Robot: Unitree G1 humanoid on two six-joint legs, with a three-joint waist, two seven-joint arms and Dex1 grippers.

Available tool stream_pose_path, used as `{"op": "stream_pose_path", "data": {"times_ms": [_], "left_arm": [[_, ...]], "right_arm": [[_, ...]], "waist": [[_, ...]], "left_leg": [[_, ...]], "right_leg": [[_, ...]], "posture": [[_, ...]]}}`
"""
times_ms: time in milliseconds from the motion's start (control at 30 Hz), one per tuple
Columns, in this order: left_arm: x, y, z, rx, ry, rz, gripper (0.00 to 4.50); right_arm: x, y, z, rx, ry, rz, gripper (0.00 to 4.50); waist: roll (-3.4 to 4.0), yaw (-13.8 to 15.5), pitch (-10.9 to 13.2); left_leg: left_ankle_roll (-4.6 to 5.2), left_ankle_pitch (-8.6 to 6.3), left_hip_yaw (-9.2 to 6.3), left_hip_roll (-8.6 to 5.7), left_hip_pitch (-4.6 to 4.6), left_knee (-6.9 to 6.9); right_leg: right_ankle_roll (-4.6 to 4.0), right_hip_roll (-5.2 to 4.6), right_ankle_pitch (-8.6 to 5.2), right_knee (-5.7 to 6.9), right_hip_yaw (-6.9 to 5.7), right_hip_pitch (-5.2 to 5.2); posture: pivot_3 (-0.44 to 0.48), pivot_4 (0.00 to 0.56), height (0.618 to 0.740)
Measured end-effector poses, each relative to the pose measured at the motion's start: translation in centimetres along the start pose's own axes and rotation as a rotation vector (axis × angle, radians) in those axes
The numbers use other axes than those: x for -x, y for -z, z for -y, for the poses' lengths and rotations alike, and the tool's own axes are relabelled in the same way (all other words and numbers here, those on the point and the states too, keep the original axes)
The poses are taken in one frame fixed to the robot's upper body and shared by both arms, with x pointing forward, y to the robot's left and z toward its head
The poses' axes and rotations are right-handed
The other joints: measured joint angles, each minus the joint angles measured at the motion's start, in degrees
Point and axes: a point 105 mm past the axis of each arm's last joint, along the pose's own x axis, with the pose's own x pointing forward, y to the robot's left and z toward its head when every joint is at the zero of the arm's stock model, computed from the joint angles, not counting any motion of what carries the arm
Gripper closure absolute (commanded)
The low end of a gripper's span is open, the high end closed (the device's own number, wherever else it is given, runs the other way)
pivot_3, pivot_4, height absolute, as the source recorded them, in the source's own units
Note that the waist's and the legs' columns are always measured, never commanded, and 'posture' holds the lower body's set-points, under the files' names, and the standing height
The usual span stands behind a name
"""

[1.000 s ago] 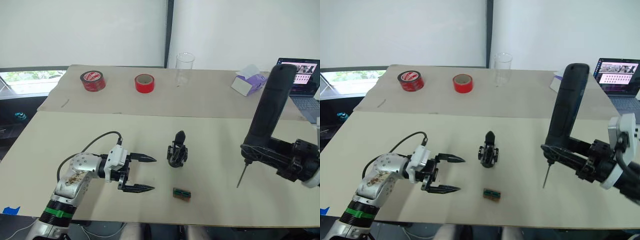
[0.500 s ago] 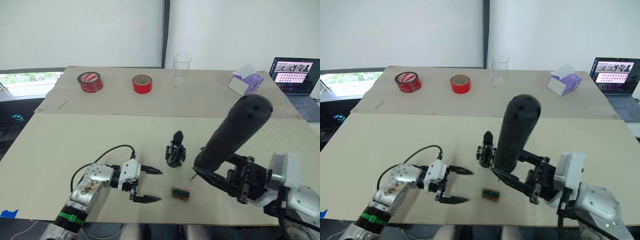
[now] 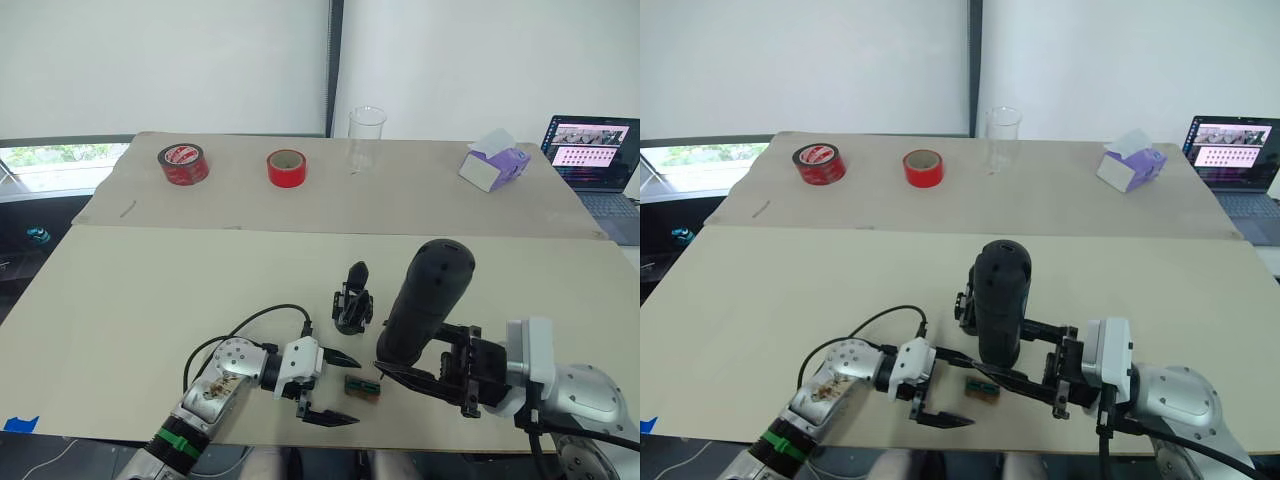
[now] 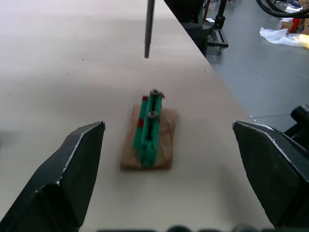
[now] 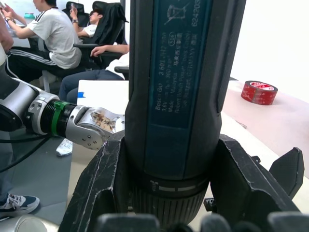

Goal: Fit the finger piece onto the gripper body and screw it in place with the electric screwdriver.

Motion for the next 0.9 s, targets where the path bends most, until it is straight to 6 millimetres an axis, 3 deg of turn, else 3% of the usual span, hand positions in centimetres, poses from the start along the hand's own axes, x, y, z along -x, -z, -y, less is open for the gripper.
{"op": "stream_pose_path", "data": {"times_ms": [900], "left_arm": [[-0.1, 0.0, -0.1, 0.014, -0.029, -0.065, 0.00]], "right_arm": [[-0.5, 1.3, -0.2, -0.028, -0.034, -0.017, 2.59]], "waist": [[0.00, 0.0, 0.0]], "left_leg": [[0.03, -0.01, -0.01, 0.02, 0.02, 0.00]], "right_leg": [[0.01, -0.02, -0.04, 0.00, 0.00, 0.02]], "posture": [[0.000, 0.150, 0.740]]}}
